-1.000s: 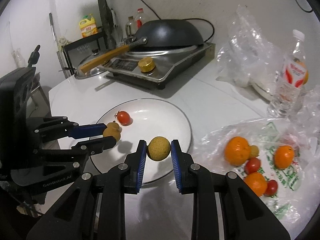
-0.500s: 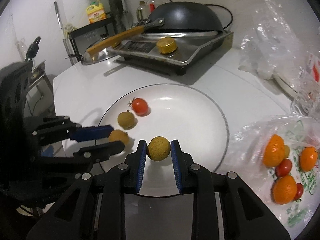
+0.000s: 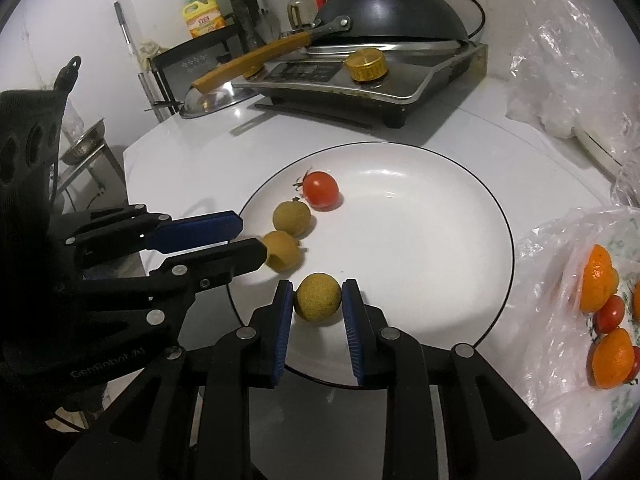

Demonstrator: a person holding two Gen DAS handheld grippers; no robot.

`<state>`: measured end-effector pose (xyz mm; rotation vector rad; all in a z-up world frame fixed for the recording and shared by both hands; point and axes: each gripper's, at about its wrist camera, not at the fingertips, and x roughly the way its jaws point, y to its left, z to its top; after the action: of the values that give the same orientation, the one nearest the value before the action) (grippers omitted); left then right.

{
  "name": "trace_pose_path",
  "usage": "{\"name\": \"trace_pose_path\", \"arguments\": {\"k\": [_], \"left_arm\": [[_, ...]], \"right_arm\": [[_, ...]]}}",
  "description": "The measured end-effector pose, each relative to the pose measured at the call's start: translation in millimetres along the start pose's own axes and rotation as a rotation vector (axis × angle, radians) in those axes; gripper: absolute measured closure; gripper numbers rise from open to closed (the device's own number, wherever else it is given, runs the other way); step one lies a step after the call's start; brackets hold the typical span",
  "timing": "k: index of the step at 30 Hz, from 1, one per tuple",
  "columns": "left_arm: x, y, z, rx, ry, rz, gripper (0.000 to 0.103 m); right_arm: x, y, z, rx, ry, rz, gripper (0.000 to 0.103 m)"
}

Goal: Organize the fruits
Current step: 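Open the left tool to drop its fruit on the plate while the right tool releases its fruit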

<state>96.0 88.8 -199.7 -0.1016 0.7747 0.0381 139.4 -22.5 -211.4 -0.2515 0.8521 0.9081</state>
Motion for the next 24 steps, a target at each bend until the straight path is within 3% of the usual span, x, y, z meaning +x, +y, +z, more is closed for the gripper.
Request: {"name": "trace_pose_path", "arguments": {"k": [11, 24], "left_arm": [[-13.2, -0.7, -6.1, -0.019, -0.015, 0.026, 0.076], [-21.3, -29.6, -1.3, 0.004, -0.038, 0.016, 0.076]], "right_arm": [[-6.2, 0.3, -0.1, 0.003, -0.008, 0.013, 0.075], [-45.8, -13.8, -10.3, 0.012, -0.055, -0.026, 0.075]]}}
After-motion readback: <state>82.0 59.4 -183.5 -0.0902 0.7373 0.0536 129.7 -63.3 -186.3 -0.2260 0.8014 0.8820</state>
